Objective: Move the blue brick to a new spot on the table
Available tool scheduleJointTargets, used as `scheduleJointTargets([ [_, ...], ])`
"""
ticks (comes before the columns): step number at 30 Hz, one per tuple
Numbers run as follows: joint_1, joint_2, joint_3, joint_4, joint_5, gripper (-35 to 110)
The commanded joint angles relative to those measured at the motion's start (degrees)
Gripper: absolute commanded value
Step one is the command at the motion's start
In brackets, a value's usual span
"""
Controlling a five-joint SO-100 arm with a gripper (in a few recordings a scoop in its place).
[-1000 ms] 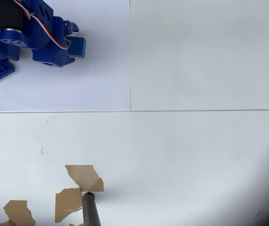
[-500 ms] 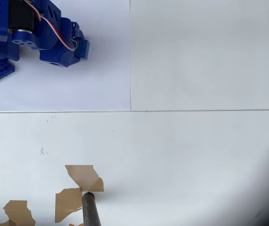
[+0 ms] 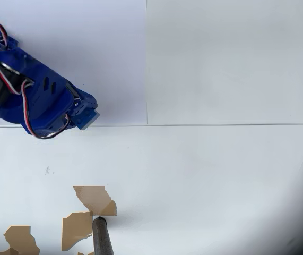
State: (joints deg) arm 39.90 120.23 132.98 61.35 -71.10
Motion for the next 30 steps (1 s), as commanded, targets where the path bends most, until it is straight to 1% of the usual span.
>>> scheduleJointTargets([
  [1,14.5,-6.06,-8.44,1.49,-4.66,1],
  [4,24.35,-15.29,-13.71,2.02,-8.09,1],
  [7,31.73,-23.55,-19.07,2.64,-11.43,1],
  [13,38.85,-33.57,-26.89,4.04,-15.12,0],
  [17,40.69,-36.3,-27.51,2.37,-16.88,1],
  [18,40.87,-36.39,-27.42,2.37,-17.23,3],
  [21,41.04,-34.63,-27.16,3.43,-18.63,18],
  [23,40.78,-32.26,-27.07,5.45,-19.42,24],
  [27,38.85,-24.79,-26.81,12.66,-20.65,24],
  [30,34.01,-16.61,-22.24,16.61,-20.74,21],
])
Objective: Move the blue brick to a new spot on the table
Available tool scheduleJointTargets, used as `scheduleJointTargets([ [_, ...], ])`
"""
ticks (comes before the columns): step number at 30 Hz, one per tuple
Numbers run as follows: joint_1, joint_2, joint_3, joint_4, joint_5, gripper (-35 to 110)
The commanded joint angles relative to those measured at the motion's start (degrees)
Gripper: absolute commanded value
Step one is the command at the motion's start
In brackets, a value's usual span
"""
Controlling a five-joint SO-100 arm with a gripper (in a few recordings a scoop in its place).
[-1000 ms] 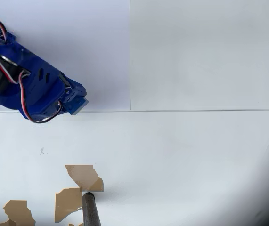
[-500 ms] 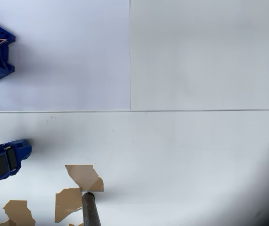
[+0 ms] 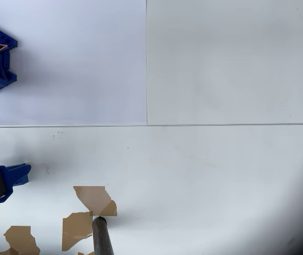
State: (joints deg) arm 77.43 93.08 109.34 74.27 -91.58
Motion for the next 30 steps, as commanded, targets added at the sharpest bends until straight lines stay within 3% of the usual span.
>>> scheduleJointTargets([
  [1,-6.06,13.97,4.75,3.87,-0.09,19],
  [5,-21.18,31.64,21.8,2.37,1.32,6],
  [9,-43.77,47.72,33.84,2.2,8.88,0],
  [16,-75.5,50.19,40.52,-4.83,19.6,0],
  [25,-86.92,49.48,49.83,-20.74,18.46,0],
  [30,-86.92,61.87,60.64,-21.18,17.14,0],
])
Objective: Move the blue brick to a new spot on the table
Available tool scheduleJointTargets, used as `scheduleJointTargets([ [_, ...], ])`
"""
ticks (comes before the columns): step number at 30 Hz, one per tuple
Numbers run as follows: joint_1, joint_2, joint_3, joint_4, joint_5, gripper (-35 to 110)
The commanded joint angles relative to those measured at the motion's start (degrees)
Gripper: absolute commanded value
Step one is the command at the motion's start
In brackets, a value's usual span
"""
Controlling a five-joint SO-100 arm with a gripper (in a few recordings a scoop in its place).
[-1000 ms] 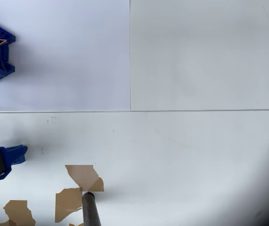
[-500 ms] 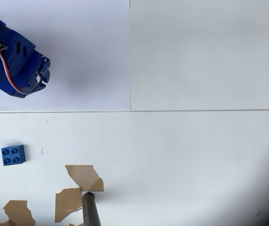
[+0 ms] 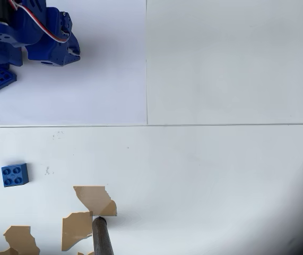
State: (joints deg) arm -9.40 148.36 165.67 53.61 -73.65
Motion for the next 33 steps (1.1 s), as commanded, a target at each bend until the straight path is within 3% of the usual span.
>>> scheduleJointTargets([
  [1,0.18,10.2,6.68,0.35,-1.32,0],
  [7,2.37,42.63,18.81,15.73,-3.43,0],
  [20,1.32,42.98,18.81,15.56,-6.15,3],
  [28,2.46,42.98,18.81,15.64,2.81,3],
  [33,2.55,42.98,18.81,15.64,2.9,3],
])
